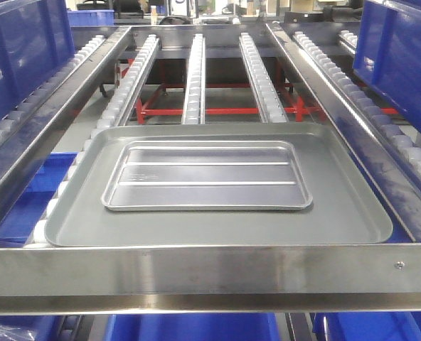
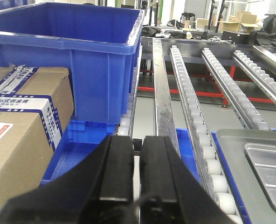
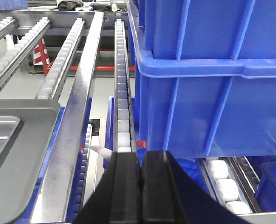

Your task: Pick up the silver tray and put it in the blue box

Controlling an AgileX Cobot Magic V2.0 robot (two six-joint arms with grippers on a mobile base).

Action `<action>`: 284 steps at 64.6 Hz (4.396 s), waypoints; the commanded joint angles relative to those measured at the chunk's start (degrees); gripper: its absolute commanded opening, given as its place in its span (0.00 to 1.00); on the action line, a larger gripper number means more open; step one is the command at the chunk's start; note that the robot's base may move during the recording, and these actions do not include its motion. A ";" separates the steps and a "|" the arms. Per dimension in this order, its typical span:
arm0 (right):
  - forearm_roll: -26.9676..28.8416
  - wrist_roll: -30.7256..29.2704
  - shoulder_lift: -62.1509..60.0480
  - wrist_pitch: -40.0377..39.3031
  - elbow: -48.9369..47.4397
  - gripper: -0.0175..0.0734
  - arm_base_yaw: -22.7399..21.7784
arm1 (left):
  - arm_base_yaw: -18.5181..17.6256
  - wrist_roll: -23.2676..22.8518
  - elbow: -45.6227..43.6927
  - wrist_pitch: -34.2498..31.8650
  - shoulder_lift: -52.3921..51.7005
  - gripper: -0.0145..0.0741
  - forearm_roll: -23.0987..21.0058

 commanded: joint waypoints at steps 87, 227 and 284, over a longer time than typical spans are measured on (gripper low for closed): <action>6.02 1.35 25.39 -4.16 -27.66 0.47 12.66 | -13.98 0.07 -44.05 22.14 35.45 0.49 2.16; 6.18 4.41 105.60 27.13 -76.62 0.72 26.33 | -30.60 -24.14 -88.82 45.19 112.50 0.59 4.27; 6.18 4.41 105.60 29.33 -76.98 0.25 26.33 | -30.60 -24.27 -90.04 47.55 112.32 0.18 4.49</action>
